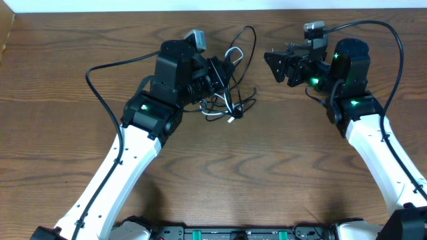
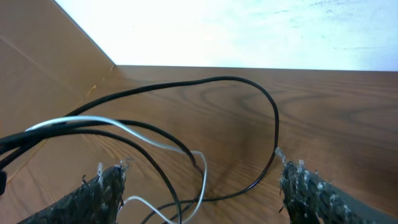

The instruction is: Untangle cables

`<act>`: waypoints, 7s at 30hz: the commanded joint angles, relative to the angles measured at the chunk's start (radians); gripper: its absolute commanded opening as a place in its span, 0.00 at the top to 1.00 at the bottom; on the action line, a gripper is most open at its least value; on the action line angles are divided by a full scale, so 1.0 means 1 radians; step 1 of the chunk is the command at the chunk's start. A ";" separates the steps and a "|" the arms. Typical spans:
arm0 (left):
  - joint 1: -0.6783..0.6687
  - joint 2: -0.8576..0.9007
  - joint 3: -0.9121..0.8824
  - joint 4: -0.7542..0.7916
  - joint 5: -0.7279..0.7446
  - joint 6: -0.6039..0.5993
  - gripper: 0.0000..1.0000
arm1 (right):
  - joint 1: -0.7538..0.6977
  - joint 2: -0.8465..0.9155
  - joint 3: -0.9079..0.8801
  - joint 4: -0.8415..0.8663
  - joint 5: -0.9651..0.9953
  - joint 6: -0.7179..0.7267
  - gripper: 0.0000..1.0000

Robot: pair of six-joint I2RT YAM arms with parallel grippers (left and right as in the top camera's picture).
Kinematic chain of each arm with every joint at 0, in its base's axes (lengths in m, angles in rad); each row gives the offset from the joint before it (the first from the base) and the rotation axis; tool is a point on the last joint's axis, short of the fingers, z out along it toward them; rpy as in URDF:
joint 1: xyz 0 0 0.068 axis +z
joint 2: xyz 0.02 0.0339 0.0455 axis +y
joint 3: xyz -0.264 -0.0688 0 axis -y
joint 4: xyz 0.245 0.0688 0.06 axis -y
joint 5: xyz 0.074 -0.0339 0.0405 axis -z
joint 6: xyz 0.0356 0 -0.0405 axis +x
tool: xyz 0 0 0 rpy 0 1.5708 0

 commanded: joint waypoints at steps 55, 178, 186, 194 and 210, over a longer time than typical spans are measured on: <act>-0.014 -0.011 0.014 0.257 -0.107 -0.174 0.92 | 0.103 0.183 0.019 0.171 -0.043 -0.042 0.20; -0.001 0.481 0.005 0.203 0.175 0.115 0.51 | 0.022 -0.055 0.755 -0.906 0.220 0.005 0.99; -0.029 0.486 0.005 0.240 0.175 0.110 0.53 | 0.022 -0.055 0.755 -0.917 0.220 0.005 0.99; -0.036 0.489 0.003 0.222 0.085 0.110 0.70 | 0.022 -0.056 0.755 -0.932 0.220 0.005 0.99; -0.093 0.490 0.002 0.227 0.002 0.091 0.74 | 0.021 -0.057 0.755 -0.928 0.220 0.006 0.99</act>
